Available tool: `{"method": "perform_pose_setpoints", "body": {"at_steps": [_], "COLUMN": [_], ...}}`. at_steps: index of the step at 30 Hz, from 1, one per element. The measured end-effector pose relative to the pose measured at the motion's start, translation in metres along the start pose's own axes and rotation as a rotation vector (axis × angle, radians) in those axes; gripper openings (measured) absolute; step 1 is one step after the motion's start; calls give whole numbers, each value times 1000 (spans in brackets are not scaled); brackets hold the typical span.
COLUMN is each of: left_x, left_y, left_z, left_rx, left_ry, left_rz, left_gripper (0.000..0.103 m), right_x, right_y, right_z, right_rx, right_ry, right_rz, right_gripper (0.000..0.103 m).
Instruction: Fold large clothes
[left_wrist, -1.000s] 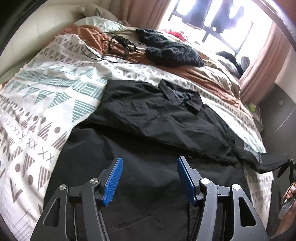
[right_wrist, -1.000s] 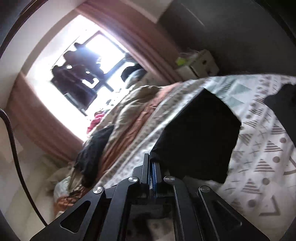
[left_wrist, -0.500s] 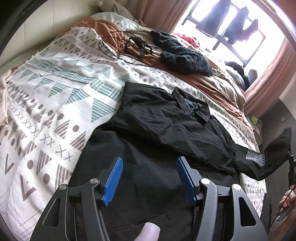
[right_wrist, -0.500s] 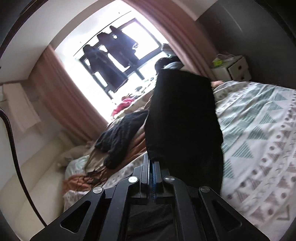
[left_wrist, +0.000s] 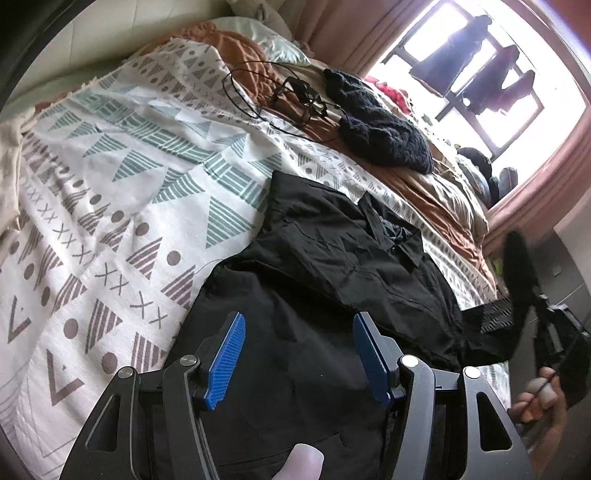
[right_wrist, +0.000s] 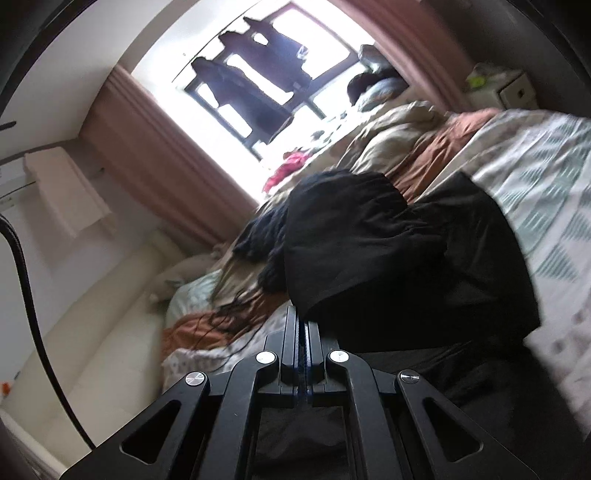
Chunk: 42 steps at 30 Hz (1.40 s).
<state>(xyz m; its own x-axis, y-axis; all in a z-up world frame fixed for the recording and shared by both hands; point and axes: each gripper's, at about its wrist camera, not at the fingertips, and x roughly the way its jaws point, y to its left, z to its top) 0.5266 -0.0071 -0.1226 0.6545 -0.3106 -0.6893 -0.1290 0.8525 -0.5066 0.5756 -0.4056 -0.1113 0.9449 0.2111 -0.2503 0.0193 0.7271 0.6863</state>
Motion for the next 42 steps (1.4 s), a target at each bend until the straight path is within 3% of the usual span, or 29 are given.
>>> {"method": "perform_pose_setpoints", "body": {"at_steps": [5, 9, 11, 12, 14, 17, 22, 30, 38, 39, 40, 41, 42], "left_x": [0, 0, -2, -2, -5, -9, -11, -3, 1, -1, -1, -2, -3], "left_y": [5, 13, 16, 16, 18, 23, 33, 55, 73, 75, 76, 77, 79], "left_z": [3, 6, 7, 7, 9, 11, 12, 15, 17, 17, 18, 18, 19], "left_rx": [-7, -41, -49, -48, -53, -75, -113, -165, -190, -193, -194, -196, -199], "left_ry": [0, -2, -4, -6, -14, -24, -33, -27, -14, -17, -18, -19, -21], "left_rz": [-2, -3, -6, -6, -4, -7, 11, 70, 96, 98, 98, 98, 97], "left_gripper": [62, 62, 62, 62, 62, 62, 62, 62, 62, 62, 62, 62, 62], "right_x": [54, 107, 135, 147, 155, 149, 127, 144, 165, 167, 169, 170, 169], "right_y": [33, 47, 45, 41, 32, 28, 20, -14, -42, -42, -42, -40, -37], "right_z": [-43, -92, -117, -128, -139, -137, -115, -111, -117, -116, -116, -115, -115], "right_rx": [-60, -119, -149, -135, -94, -107, -76, 66, 166, 167, 163, 156, 140], "right_ry": [104, 297, 441, 518, 584, 589, 511, 498, 457, 446, 437, 427, 413], "right_rz": [52, 11, -83, -108, -119, -131, -117, -140, -97, -96, -93, -85, -68], "right_gripper": [3, 8, 40, 64, 69, 69, 71, 71, 67, 50, 16, 4, 4]}}
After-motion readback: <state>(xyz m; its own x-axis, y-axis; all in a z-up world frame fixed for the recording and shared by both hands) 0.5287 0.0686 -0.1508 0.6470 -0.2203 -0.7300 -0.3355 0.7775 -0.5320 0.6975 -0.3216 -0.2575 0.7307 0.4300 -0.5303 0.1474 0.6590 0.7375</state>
